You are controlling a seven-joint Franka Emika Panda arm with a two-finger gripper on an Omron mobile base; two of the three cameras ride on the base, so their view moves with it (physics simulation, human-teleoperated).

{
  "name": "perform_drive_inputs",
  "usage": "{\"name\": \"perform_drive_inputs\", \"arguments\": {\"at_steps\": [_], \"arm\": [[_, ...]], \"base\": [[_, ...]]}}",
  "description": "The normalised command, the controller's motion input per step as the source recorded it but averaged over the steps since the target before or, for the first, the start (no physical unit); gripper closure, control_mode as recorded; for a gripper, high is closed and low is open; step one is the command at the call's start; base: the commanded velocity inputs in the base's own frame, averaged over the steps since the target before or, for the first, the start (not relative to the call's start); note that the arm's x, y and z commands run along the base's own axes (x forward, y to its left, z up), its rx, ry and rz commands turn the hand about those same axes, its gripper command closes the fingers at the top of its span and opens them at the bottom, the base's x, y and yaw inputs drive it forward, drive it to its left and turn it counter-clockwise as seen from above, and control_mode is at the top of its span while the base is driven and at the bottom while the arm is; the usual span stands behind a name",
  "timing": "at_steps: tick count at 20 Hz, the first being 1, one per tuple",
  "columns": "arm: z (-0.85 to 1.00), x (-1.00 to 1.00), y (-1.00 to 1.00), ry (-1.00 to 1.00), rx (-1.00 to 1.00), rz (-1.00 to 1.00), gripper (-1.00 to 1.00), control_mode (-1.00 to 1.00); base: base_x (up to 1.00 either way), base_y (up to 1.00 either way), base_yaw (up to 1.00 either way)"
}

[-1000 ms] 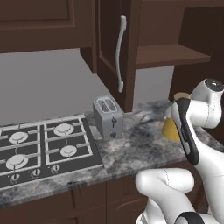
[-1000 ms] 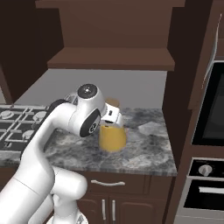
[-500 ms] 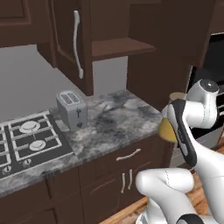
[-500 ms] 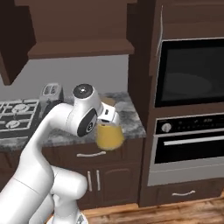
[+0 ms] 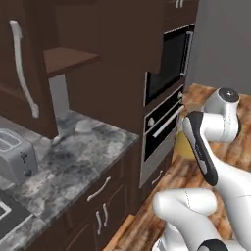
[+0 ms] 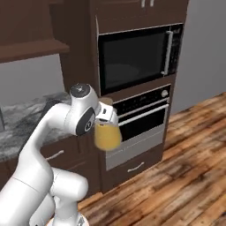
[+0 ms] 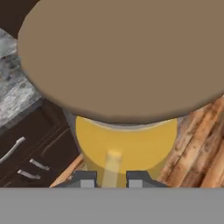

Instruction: There is a tray on the dining counter. Grab the cup, mug, and pitcher and place them on the tray. The pitcher may be placed next to the tray if it cannot fit the tray.

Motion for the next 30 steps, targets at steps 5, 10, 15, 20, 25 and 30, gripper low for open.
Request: {"name": "perform_drive_inputs", "arguments": {"at_steps": [5,10,15,20,25,30], "arm": [[0.00,0.00,0.00,0.00,0.00,0.00,1.00,1.00],[0.00,0.00,0.00,0.00,0.00,0.00,1.00,1.00],[0.00,0.00,0.00,0.00,0.00,0.00,1.00,1.00],[0.00,0.00,0.00,0.00,0.00,0.00,1.00,1.00],[0.00,0.00,0.00,0.00,0.00,0.00,1.00,1.00],[0.00,0.00,0.00,0.00,0.00,0.00,1.00,1.00]], "base": [[0.03,0.01,-0.73],[0.65,0.09,-0.49],[1.00,0.33,-0.29],[1.00,0.03,-0.19],[1.00,-0.08,-0.17],[1.00,-0.09,-0.15]]}}
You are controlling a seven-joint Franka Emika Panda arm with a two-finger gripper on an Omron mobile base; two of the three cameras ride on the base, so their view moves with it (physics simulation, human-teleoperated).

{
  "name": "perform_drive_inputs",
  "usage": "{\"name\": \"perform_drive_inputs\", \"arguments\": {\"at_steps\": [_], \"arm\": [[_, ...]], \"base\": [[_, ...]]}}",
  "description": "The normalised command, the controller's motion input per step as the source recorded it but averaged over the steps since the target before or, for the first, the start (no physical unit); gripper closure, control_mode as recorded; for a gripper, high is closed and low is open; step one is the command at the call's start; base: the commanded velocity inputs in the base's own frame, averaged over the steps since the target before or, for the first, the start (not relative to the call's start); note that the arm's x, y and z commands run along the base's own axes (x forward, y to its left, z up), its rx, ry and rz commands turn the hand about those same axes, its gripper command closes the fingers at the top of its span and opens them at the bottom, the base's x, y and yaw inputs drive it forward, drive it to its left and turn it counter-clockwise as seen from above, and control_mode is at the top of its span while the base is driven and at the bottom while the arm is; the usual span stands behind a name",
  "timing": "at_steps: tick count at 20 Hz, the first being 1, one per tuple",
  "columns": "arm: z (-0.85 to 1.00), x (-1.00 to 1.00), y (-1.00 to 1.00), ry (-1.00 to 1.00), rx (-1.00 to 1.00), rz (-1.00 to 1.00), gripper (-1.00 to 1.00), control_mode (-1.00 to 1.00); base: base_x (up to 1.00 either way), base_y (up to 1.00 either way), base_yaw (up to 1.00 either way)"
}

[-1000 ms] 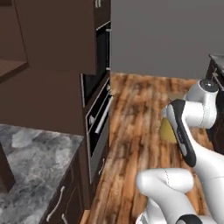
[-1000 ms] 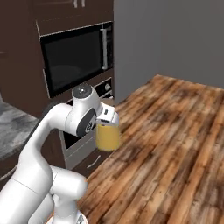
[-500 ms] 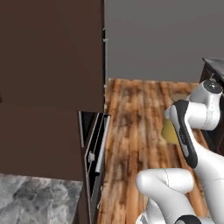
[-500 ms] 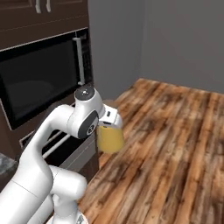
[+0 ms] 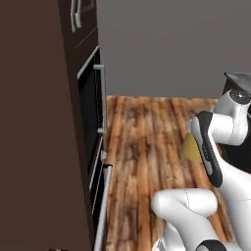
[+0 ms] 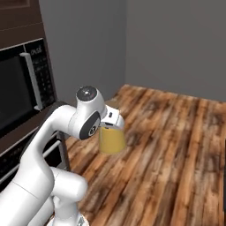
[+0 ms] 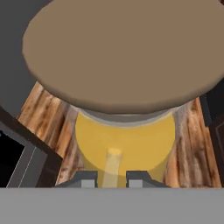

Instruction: There is a tray on the dining counter. Grab the cup, mug, and pitcher and place them on the tray. The pitcher may be placed next to the tray if it cannot fit the tray.

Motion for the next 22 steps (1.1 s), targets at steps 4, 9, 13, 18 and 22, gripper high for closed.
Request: {"name": "perform_drive_inputs", "arguments": {"at_steps": [4,9,13,18,22], "arm": [[0.00,0.00,0.00,0.00,0.00,0.00,1.00,1.00],[0.00,0.00,0.00,0.00,0.00,0.00,1.00,1.00],[0.00,0.00,0.00,0.00,0.00,0.00,1.00,1.00],[0.00,0.00,0.00,0.00,0.00,0.00,1.00,1.00],[0.00,0.00,0.00,0.00,0.00,0.00,1.00,1.00]], "base": [[1.00,0.00,-0.15],[1.00,0.00,-0.16],[1.00,0.00,-0.16],[1.00,0.00,-0.17],[1.00,0.00,-0.17]]}}
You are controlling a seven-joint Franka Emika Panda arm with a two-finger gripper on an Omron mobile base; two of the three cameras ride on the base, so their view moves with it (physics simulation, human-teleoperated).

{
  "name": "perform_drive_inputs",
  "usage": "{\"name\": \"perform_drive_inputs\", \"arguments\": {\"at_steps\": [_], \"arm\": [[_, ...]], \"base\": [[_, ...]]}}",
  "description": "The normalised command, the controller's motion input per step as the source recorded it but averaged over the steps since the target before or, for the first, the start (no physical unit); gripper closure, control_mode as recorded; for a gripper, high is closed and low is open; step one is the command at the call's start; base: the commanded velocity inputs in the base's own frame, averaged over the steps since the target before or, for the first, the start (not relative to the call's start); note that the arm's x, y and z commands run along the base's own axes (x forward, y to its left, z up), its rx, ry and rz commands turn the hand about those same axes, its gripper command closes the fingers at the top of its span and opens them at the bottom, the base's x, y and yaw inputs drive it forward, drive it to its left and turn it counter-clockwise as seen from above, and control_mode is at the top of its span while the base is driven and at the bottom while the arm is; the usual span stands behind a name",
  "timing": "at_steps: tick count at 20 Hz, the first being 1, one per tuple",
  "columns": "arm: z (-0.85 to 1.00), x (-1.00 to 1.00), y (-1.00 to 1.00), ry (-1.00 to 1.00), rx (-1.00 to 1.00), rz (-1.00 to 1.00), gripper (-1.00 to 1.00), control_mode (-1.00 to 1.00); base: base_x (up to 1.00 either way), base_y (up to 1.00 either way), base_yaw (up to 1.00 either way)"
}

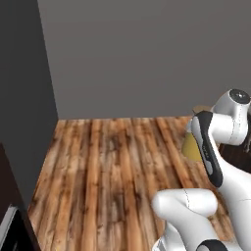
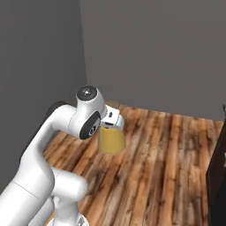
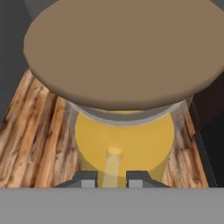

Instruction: There is a tray on the dining counter. Grab the cup, mug, and pitcher and place them on the tray. The pitcher may be placed next to the tray if it cannot fit the tray.

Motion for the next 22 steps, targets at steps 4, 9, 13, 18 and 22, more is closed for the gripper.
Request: {"name": "perform_drive_inputs", "arguments": {"at_steps": [4,9,13,18,22], "arm": [[0.00,0.00,0.00,0.00,0.00,0.00,1.00,1.00],[0.00,0.00,0.00,0.00,0.00,0.00,1.00,1.00],[0.00,0.00,0.00,0.00,0.00,0.00,1.00,1.00],[0.00,0.00,0.00,0.00,0.00,0.00,1.00,1.00],[0.00,0.00,0.00,0.00,0.00,0.00,1.00,1.00]], "base": [[1.00,0.08,-0.18],[1.00,0.19,-0.16],[1.00,0.31,-0.15],[1.00,0.41,-0.14],[1.00,0.54,-0.14]]}}
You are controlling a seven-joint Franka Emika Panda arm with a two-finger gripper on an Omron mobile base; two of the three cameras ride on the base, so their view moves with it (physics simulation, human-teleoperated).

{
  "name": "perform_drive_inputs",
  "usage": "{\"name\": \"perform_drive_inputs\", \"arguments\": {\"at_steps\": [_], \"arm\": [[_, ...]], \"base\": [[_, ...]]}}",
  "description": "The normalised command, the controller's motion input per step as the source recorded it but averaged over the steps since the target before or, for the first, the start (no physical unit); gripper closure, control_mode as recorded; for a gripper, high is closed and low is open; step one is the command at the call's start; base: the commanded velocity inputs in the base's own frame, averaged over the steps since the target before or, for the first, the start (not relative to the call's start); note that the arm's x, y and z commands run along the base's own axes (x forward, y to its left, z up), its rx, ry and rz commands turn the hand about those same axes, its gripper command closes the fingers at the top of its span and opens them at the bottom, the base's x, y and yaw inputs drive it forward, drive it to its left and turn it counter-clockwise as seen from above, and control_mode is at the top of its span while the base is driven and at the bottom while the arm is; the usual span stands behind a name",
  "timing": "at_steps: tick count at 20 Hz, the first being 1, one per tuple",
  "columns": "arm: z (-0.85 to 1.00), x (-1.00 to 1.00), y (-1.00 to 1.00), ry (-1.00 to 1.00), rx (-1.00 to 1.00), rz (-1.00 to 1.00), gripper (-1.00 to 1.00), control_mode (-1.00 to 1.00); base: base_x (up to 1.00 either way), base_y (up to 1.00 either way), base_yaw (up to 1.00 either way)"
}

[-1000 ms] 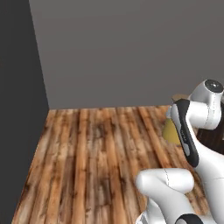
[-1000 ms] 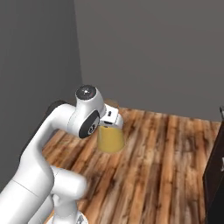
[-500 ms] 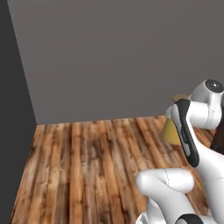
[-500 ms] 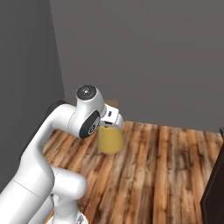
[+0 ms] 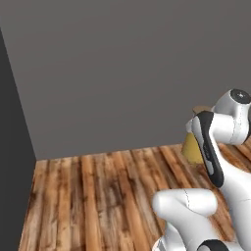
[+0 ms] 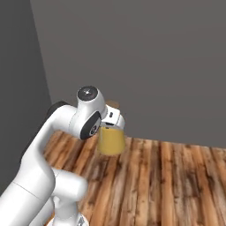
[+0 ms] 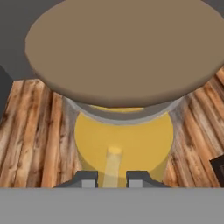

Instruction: There is a tray on the dining counter. Grab the cup, mug, and pitcher and place them on the tray. The pitcher may be placed next to the tray if it cannot fit the tray.

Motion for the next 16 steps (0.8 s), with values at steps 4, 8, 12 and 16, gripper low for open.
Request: {"name": "perform_drive_inputs", "arguments": {"at_steps": [4,8,12,16], "arm": [[0.00,0.00,0.00,0.00,0.00,0.00,1.00,1.00],[0.00,0.00,0.00,0.00,0.00,0.00,1.00,1.00],[0.00,0.00,0.00,0.00,0.00,0.00,1.00,1.00],[0.00,0.00,0.00,0.00,0.00,0.00,1.00,1.00]], "base": [[1.00,0.63,-0.18],[1.00,0.65,-0.30],[1.00,0.46,-0.52],[1.00,0.28,-0.70]]}}
